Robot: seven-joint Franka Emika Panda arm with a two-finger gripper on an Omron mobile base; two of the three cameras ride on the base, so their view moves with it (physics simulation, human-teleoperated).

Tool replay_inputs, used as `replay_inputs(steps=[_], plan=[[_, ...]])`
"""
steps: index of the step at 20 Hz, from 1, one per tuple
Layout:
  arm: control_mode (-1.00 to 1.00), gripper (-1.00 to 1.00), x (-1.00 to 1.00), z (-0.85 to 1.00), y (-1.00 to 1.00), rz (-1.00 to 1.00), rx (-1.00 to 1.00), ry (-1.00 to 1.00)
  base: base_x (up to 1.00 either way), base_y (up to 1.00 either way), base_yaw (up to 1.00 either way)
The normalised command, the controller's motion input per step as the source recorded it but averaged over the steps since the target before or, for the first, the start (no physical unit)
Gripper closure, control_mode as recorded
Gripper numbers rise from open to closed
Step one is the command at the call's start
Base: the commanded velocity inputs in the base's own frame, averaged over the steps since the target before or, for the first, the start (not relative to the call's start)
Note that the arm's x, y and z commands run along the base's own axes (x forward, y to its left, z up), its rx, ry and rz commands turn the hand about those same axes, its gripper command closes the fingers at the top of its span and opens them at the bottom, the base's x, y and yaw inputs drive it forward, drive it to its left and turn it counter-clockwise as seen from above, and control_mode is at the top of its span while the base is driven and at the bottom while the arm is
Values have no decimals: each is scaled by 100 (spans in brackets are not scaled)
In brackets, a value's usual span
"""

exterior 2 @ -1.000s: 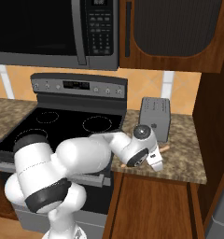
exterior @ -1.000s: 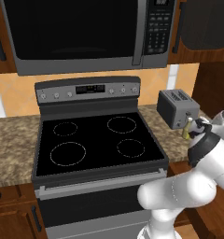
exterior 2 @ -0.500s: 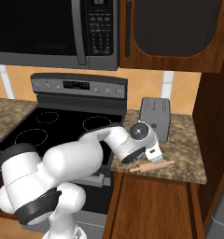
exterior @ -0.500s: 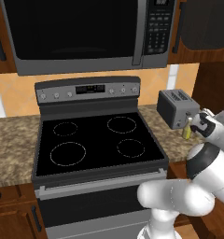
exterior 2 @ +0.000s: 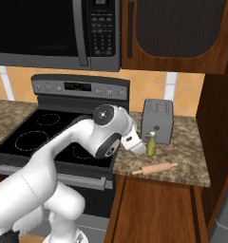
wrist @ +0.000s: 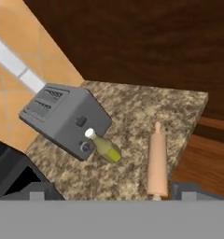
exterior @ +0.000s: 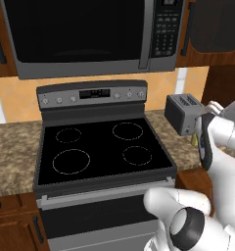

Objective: Pick the rolling pin from the drawer and place it on the counter.

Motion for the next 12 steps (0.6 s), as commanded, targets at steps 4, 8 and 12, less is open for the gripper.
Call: replay_inputs(steps=[4,8,12], plan=[[-100,-100,-100,61,100,0,-20,5,0,0,0],[-100,-100,-100,89,99,0,-11,6,0,0,0],[-100,-100,-100,99,61,2,-10,1,0,0,0]])
